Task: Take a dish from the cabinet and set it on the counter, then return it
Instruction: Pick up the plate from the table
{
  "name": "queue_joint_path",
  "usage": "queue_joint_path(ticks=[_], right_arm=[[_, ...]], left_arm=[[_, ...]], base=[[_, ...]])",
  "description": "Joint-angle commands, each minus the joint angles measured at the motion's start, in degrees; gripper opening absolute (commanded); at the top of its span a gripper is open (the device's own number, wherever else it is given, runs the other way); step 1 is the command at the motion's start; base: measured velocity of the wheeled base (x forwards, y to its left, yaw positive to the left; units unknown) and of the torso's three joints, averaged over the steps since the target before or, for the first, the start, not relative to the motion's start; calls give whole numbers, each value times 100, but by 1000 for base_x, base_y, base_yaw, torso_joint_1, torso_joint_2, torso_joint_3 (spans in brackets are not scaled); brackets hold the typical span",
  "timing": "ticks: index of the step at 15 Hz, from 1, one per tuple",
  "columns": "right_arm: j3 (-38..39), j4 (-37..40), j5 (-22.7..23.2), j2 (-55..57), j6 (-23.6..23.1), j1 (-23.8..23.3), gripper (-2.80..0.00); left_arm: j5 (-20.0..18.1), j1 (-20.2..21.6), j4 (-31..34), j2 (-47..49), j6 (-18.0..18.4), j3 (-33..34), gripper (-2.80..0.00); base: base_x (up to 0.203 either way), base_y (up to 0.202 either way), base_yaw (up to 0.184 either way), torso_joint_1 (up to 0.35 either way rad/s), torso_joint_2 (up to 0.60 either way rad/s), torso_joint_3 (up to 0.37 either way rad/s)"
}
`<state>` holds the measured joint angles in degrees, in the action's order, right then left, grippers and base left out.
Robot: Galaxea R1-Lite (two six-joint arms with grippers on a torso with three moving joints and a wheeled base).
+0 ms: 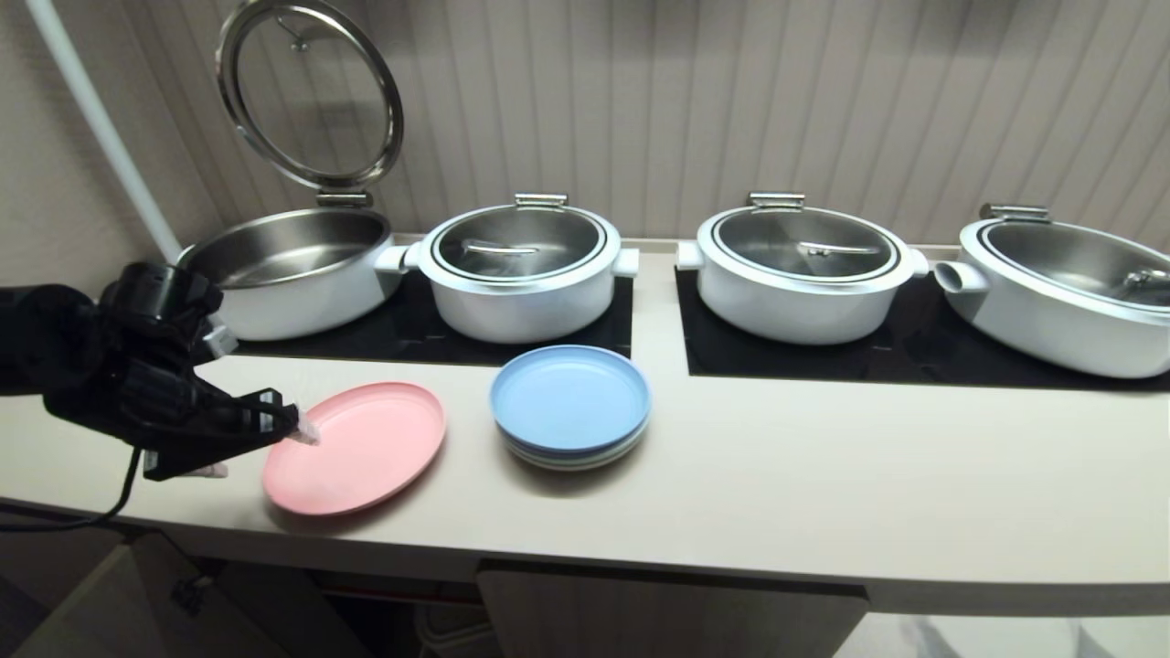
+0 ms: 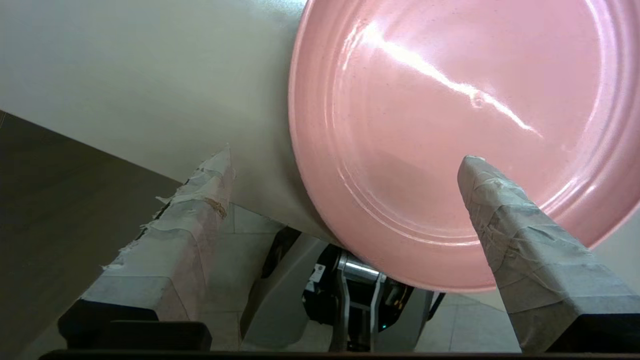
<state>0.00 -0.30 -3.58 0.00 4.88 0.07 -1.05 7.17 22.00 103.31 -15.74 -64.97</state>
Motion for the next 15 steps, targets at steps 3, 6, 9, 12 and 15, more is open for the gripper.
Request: queue_joint_path(ticks=[3, 6, 9, 12, 15], right_arm=[[0, -5, -2, 0, 4, 1, -280], [0, 4, -2, 0, 4, 1, -280], [0, -5, -2, 0, 4, 1, -280], [0, -5, -2, 0, 4, 1, -280], [0, -5, -2, 0, 4, 1, -280]], left_arm=[[89, -4, 241, 540, -8, -476, 0], [165, -14, 409, 691, 0, -795, 0], [166, -36, 871, 806, 114, -1185, 0], [166, -6, 913, 917, 551, -1262, 0], [175, -5, 912, 1107, 577, -1357, 0]], base=[[0, 0, 0, 0, 0, 0], [0, 0, 0, 0, 0, 0], [0, 0, 0, 0, 0, 0], [0, 0, 0, 0, 0, 0], [0, 0, 0, 0, 0, 0]])
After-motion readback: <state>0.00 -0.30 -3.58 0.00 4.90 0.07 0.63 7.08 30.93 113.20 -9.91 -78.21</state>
